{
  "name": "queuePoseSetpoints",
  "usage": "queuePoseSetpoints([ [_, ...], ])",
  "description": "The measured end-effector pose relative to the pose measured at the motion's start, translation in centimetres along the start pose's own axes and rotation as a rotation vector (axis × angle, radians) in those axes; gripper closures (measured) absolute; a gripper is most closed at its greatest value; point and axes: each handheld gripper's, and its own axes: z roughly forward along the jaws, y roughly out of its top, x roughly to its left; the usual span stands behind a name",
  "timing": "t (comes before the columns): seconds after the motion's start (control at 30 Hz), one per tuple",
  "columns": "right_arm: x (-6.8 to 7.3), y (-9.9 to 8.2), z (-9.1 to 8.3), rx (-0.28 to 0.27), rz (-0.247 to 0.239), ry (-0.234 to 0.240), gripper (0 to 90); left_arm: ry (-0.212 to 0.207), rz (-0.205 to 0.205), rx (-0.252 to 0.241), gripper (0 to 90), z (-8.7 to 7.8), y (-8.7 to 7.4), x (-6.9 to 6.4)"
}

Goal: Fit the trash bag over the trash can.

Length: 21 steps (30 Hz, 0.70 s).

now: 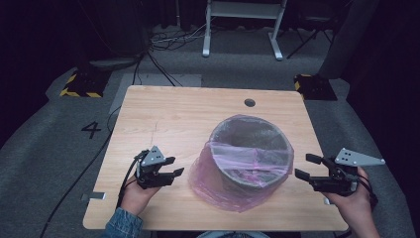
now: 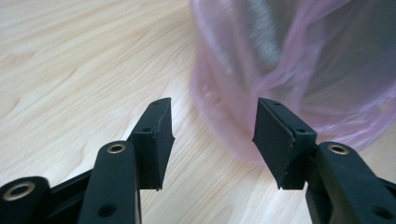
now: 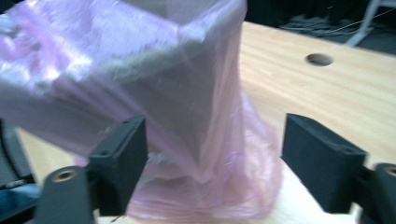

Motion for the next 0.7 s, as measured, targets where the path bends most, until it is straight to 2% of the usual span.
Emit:
queuePoseSetpoints([
  [0.07, 0.1, 0.7, -0.2, 0.007, 0.003, -0.025, 15.0, 0.014, -0.01, 0.018, 47.1, 0.0, -0.5, 0.4],
  [0.13, 0.1, 1.3, -0.3, 0.043, 0.022, -0.054, 14.4, 0.03, -0.025, 0.029, 47.0, 0.0, -1.1, 0.7],
  [0.17, 0.1, 1.6, -0.3, 0.058, 0.046, -0.085, 14.5, 0.04, -0.023, 0.039, 47.0, 0.1, -1.3, 0.9],
  [0.23, 0.2, 2.3, -0.1, 0.094, 0.089, -0.118, 14.6, 0.051, -0.031, 0.053, 47.0, 0.2, -1.8, 1.2],
  [0.37, 0.6, 3.2, -0.2, 0.092, 0.071, -0.09, 13.5, 0.07, -0.044, 0.067, 47.0, 0.3, -2.4, 1.7],
  [0.43, 0.7, 3.7, -0.3, 0.066, 0.075, -0.077, 13.4, 0.081, -0.049, 0.072, 47.0, 0.4, -2.7, 2.0],
  [0.57, 1.2, 5.0, -0.4, 0.025, 0.01, -0.05, 15.7, 0.09, -0.075, 0.081, 46.6, 0.6, -3.1, 2.5],
  [0.7, 2.1, 6.6, 0.2, 0.034, -0.054, -0.083, 15.7, 0.118, -0.068, 0.112, 46.2, 0.8, -3.6, 2.9],
])
